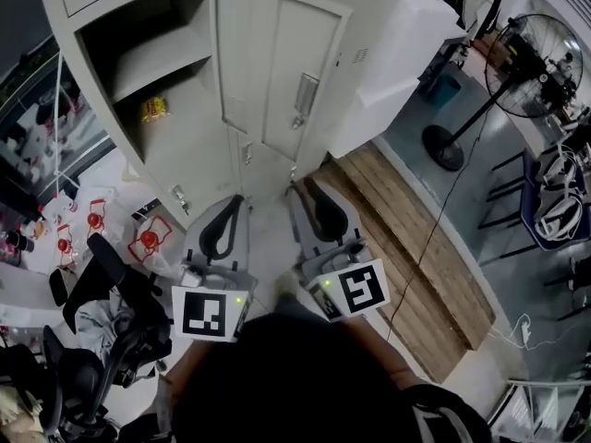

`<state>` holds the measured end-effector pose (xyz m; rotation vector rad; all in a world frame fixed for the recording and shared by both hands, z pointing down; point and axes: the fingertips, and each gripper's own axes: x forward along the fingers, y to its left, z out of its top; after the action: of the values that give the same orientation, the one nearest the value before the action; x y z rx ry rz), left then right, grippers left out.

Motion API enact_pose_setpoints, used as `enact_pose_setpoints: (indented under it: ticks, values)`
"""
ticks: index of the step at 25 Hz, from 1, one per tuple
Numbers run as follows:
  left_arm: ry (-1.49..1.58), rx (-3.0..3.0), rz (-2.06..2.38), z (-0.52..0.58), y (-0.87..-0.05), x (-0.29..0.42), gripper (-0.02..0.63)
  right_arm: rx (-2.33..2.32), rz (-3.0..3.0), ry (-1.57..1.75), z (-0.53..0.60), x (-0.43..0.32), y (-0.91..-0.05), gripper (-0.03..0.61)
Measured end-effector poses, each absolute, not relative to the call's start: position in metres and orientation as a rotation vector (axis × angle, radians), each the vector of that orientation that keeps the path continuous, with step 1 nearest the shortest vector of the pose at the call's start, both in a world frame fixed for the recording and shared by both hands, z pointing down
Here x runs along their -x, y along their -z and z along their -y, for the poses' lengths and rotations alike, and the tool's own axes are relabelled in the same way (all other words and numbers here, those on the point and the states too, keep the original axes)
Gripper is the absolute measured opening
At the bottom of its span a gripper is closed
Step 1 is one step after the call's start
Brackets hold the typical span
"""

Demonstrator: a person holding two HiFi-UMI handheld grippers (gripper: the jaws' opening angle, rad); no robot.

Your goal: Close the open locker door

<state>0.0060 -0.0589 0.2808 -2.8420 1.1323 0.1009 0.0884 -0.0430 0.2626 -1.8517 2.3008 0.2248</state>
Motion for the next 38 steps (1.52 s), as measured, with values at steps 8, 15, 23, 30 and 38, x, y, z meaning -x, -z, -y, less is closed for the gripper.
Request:
enact_pose_setpoints:
  ticks: [8, 15, 23, 30, 38]
  values:
    - [-0.076, 2.801, -1.226, 0.098, -0.283, -0.056, 0.002, 1.746, -2.345, -0.198, 0.09, -0.138, -0.263, 0.075]
    - [-0.085, 2.757, -1.305, 0.121, -0.283, -0.094, 0.001, 1.653, -2.43, -0.195, 0.115, -0.172, -0.267, 0.075]
    - [-0.074, 2.719, -1.381, 0.139, -0.285, -0.118, 0.002, 1.548, -2.479, -0.204, 0.139, -0.196, -0.271, 0.075]
    - [-0.065, 2.691, -1.398, 0.146, -0.286, -0.124, 0.002, 1.505, -2.524, -0.208, 0.148, -0.202, -0.275, 0.075]
    - [-0.052, 2.687, -1.391, 0.152, -0.284, -0.127, 0.002, 1.496, -2.599, -0.206, 0.169, -0.203, -0.285, 0.08]
